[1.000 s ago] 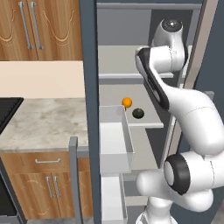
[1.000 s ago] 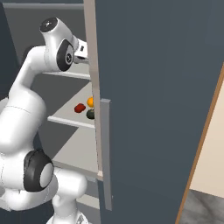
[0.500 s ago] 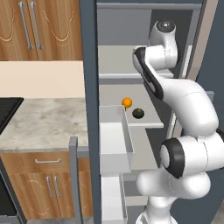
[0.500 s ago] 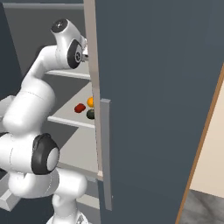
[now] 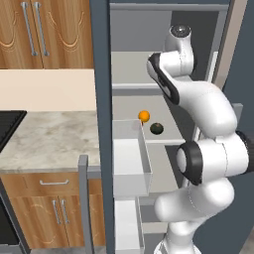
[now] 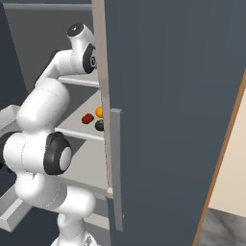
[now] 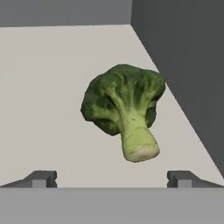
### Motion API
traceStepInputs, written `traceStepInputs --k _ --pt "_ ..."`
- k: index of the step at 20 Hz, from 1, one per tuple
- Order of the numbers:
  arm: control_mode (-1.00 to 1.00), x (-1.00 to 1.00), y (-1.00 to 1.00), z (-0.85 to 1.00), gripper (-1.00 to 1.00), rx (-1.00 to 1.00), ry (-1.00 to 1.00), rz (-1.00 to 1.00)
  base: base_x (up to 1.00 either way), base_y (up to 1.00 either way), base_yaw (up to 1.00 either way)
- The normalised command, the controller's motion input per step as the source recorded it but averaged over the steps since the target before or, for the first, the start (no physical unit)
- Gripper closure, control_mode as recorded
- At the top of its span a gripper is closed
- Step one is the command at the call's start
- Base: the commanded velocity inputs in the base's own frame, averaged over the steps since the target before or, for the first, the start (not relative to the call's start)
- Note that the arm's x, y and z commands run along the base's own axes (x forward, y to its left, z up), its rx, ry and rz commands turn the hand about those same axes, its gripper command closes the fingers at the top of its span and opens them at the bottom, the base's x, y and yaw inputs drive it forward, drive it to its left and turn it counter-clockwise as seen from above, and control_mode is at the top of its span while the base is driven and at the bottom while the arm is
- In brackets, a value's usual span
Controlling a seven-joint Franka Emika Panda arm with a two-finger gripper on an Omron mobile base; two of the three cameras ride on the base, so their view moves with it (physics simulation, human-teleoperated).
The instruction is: Take the broccoli and orange from the highest rack and move them to the second highest rack where the bell pepper and squash are located, to maximize freezer space. Close the freezer door after rearranging.
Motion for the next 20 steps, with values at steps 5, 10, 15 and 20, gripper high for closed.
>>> traceStepInputs --k 5,10,15,20 --pt "-1.00 0.47 -0.02 -0.08 -1.00 0.00 0.06 0.00 0.00 0.00 0.00" --pt "-1.00 0.43 -0.05 0.00 -1.00 0.00 0.01 0.00 0.00 0.00 0.00" --pt "-1.00 0.32 -0.12 0.00 -1.00 0.02 0.00 0.00 0.00 0.00 0.00" --pt "-1.00 0.29 -0.09 -0.02 -1.00 0.01 0.03 0.00 0.00 0.00 0.00"
